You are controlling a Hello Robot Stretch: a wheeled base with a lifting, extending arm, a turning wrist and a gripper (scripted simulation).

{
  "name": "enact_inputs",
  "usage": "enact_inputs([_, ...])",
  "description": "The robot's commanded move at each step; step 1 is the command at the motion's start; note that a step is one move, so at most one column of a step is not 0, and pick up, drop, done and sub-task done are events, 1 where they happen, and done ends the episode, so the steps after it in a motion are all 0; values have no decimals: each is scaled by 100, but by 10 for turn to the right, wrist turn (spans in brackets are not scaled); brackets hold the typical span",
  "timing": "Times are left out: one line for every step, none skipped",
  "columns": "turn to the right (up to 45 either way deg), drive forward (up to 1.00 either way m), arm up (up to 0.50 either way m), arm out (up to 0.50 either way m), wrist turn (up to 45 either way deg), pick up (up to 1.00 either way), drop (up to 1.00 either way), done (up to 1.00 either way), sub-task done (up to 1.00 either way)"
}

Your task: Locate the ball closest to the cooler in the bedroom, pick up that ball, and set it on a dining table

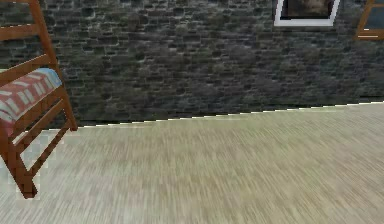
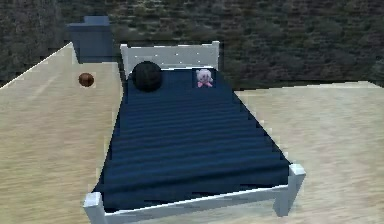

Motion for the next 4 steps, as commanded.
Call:
enact_inputs([30,0,0,0,0,0,0,0,0])
enact_inputs([0,65,0,0,0,0,0,0,0])
enact_inputs([300,0,0,0,0,0,0,0,0])
enact_inputs([0,50,0,0,0,0,0,0,0])
